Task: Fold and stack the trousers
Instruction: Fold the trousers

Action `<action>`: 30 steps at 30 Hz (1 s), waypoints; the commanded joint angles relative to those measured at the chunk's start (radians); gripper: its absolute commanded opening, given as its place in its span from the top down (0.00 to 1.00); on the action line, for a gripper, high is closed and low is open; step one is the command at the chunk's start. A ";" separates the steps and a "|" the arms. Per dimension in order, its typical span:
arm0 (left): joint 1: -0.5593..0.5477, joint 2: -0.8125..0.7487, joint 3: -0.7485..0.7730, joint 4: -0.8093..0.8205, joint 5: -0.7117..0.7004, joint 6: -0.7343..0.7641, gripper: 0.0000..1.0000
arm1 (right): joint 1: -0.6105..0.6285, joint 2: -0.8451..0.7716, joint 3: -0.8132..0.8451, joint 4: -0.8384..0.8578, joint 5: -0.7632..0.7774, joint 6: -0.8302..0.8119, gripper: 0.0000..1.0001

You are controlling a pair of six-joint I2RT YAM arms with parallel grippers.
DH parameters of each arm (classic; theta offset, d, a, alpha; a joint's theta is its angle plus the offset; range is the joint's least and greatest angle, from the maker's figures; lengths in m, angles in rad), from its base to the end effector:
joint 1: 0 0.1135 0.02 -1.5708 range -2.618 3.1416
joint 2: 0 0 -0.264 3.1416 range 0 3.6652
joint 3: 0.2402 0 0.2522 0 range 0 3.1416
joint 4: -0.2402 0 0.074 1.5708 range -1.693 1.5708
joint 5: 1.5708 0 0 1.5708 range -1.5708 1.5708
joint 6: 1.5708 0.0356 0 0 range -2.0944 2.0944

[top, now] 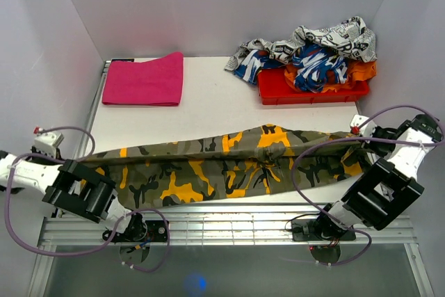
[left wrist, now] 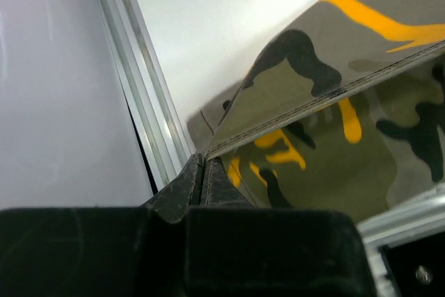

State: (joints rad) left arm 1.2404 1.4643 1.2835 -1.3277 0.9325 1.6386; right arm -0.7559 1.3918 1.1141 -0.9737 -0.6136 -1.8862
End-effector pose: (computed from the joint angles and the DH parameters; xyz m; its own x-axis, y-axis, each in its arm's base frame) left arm 0.1080 0.2268 0.2959 -0.5242 0.3040 -0.7955 0.3601 0.9256 0.1164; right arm 0.2014 -0.1616 0.2659 -0.1938 -0.8855 -0.4223 -0.7899 0.3961 -0.4681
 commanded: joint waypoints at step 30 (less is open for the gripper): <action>-0.321 0.072 -0.422 0.636 -0.738 -0.264 1.00 | 0.056 0.187 -0.200 0.221 0.538 -0.035 0.92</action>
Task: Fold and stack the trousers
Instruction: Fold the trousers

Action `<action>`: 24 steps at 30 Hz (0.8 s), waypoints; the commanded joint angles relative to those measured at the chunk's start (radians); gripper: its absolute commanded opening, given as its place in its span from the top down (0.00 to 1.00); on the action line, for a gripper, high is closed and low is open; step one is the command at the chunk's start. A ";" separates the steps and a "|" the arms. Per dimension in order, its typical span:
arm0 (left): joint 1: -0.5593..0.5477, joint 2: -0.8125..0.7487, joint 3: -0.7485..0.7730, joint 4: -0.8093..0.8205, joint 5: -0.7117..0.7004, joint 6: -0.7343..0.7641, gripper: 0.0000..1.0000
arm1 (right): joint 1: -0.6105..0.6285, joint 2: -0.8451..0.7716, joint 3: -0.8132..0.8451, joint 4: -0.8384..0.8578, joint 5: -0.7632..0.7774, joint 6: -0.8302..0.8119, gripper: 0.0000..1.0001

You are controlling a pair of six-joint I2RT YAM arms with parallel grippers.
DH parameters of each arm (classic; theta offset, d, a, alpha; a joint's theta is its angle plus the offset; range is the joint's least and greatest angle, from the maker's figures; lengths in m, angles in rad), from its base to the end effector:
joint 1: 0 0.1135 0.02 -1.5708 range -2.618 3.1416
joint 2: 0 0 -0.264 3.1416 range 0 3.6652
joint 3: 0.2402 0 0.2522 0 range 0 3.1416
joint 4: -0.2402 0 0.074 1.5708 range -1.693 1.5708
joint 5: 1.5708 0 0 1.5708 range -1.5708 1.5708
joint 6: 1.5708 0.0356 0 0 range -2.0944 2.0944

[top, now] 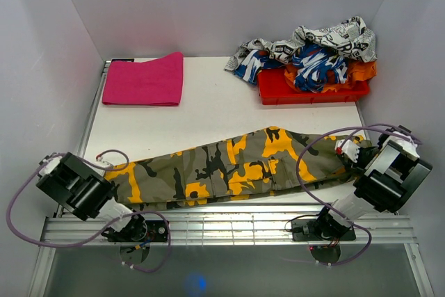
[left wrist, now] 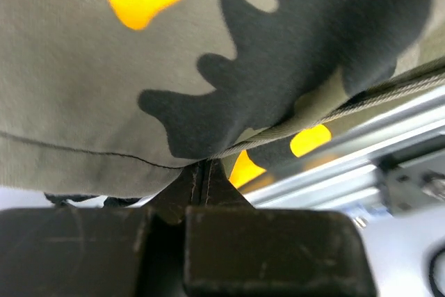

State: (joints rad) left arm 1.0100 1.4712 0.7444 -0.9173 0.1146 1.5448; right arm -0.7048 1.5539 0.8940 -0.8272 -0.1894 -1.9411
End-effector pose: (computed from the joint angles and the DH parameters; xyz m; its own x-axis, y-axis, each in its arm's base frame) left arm 0.1144 0.1745 0.1492 -0.8592 0.4992 -0.1121 0.5083 0.8578 -0.0762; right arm 0.1986 -0.1601 0.1661 -0.3073 -0.9406 -0.1446 -0.9336 0.3274 -0.1458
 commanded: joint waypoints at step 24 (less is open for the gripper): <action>-0.413 0.469 0.613 0.204 -0.076 -0.490 1.00 | 0.097 0.012 0.048 -0.044 0.214 0.222 0.92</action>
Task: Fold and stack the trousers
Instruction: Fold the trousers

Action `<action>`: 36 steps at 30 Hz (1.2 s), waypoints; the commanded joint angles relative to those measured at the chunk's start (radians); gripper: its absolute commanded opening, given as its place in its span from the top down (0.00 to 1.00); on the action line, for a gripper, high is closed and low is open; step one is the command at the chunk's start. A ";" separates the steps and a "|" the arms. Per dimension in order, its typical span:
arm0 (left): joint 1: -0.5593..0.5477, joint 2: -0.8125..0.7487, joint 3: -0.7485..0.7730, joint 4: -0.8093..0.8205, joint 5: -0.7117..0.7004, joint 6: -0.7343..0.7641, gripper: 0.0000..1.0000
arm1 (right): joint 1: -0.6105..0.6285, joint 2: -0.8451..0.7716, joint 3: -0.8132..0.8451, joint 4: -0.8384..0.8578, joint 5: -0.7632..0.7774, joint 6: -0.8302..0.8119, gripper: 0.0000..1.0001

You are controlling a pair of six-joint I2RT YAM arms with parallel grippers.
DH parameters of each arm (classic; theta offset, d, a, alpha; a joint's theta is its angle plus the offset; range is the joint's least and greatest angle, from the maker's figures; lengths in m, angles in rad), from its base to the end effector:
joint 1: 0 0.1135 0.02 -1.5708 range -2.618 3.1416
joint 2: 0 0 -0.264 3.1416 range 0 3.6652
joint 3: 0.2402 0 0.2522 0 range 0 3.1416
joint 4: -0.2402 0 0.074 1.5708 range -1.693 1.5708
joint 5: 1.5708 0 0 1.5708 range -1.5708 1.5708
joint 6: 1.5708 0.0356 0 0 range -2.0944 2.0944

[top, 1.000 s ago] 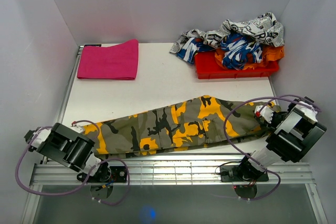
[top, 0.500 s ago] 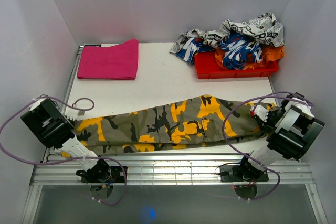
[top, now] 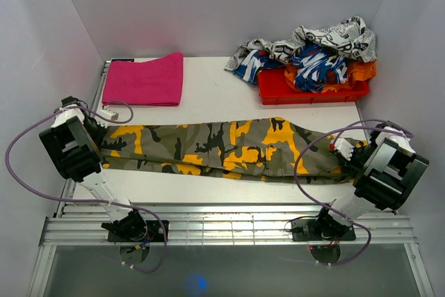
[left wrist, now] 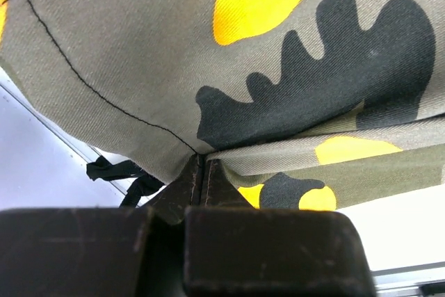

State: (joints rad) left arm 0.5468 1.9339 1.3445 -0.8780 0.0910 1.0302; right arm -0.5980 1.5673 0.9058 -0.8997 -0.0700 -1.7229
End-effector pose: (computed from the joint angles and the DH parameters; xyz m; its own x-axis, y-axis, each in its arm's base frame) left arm 0.3109 0.1855 0.1651 -0.8744 0.4674 -0.1306 0.4661 0.8837 0.0420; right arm 0.2082 -0.1388 0.1649 -0.4294 -0.9006 -0.0677 -0.9019 0.4315 -0.0201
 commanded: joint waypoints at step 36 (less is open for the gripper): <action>-0.275 -0.466 -0.094 -0.159 0.616 -0.105 0.19 | 0.159 -0.065 0.265 -0.253 -0.223 0.373 0.25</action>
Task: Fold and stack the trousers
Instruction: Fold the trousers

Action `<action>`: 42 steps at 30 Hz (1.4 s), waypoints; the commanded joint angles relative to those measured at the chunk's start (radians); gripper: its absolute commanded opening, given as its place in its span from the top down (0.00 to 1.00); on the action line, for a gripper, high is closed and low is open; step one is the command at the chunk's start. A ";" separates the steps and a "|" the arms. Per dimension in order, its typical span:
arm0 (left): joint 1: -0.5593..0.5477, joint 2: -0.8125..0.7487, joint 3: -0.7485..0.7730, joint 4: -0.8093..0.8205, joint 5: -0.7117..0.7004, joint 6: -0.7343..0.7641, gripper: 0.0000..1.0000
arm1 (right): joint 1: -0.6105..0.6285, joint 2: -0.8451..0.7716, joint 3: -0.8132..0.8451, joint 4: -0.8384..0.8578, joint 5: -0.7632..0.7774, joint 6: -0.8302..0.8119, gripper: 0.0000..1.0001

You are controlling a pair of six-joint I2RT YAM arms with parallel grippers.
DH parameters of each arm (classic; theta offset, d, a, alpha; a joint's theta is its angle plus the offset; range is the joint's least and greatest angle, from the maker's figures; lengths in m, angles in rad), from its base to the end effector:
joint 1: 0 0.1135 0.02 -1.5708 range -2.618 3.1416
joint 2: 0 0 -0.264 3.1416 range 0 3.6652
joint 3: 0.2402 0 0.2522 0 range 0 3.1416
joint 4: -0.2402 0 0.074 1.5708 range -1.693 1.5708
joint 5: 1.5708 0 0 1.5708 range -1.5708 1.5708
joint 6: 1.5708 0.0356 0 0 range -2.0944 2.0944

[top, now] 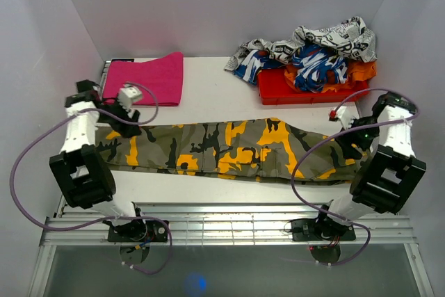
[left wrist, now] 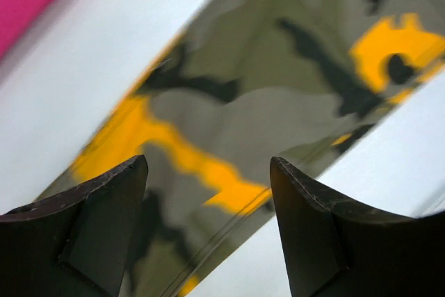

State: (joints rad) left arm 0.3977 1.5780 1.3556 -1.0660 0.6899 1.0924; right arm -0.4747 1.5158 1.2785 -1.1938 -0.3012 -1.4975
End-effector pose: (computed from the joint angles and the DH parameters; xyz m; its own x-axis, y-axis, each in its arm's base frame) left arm 0.2875 0.0962 0.2845 -0.5276 0.5210 -0.6709 0.7238 0.6892 -0.0340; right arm 0.2474 -0.1153 0.2709 -0.4632 -0.8328 -0.3032 -0.8491 0.5150 -0.1174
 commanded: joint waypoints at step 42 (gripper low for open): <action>-0.323 -0.285 -0.432 0.150 -0.113 -0.170 0.26 | 0.366 0.095 -0.148 0.957 -0.351 1.313 0.32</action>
State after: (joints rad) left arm 0.0746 1.3037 0.8970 -0.8909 0.5518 0.9348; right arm -0.1360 1.5921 1.1439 -0.4427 -0.6559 -0.3531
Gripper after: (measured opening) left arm 0.741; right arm 0.678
